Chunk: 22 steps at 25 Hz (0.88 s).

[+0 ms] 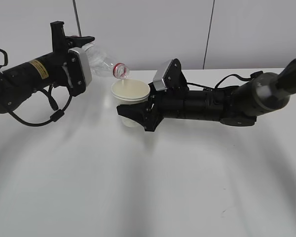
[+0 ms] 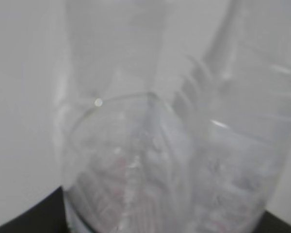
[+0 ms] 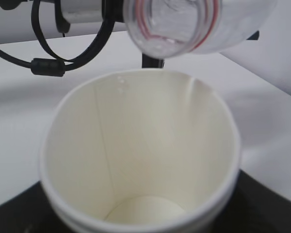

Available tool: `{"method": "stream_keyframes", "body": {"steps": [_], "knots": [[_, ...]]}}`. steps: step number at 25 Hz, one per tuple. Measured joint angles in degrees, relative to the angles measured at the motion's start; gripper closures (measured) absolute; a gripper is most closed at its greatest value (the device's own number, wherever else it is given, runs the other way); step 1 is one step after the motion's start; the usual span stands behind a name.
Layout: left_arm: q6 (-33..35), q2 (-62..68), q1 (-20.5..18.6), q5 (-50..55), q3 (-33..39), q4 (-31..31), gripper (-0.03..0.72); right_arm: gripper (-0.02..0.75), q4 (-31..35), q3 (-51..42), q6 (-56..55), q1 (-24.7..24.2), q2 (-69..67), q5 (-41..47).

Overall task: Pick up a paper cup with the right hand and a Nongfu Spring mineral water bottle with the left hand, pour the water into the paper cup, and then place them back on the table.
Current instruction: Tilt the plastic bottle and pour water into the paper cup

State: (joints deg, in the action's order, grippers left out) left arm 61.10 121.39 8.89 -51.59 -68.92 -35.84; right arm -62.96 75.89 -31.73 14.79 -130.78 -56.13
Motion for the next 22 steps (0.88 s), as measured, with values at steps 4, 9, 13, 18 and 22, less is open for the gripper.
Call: {"method": "stream_keyframes", "body": {"steps": [4, 9, 13, 18, 22], "knots": [[0.56, 0.0, 0.0, 0.0, 0.0, 0.0, 0.314, 0.256, 0.0, 0.0, 0.0, 0.0, 0.0, 0.0], [1.38, 0.0, 0.0, -0.05, 0.0, 0.0, 0.314, 0.256, 0.0, 0.0, 0.0, 0.0, 0.0, 0.0], [1.52, 0.0, 0.0, -0.23, 0.0, 0.0, 0.314, 0.256, 0.0, 0.0, -0.11, 0.0, 0.0, 0.0], [1.56, 0.0, 0.0, -0.41, 0.0, 0.0, 0.314, 0.256, 0.0, 0.0, -0.79, 0.0, 0.0, 0.0], [1.56, 0.0, 0.0, -0.46, 0.0, 0.0, 0.314, 0.256, -0.2, 0.0, -0.93, 0.0, 0.0, 0.0]]}}
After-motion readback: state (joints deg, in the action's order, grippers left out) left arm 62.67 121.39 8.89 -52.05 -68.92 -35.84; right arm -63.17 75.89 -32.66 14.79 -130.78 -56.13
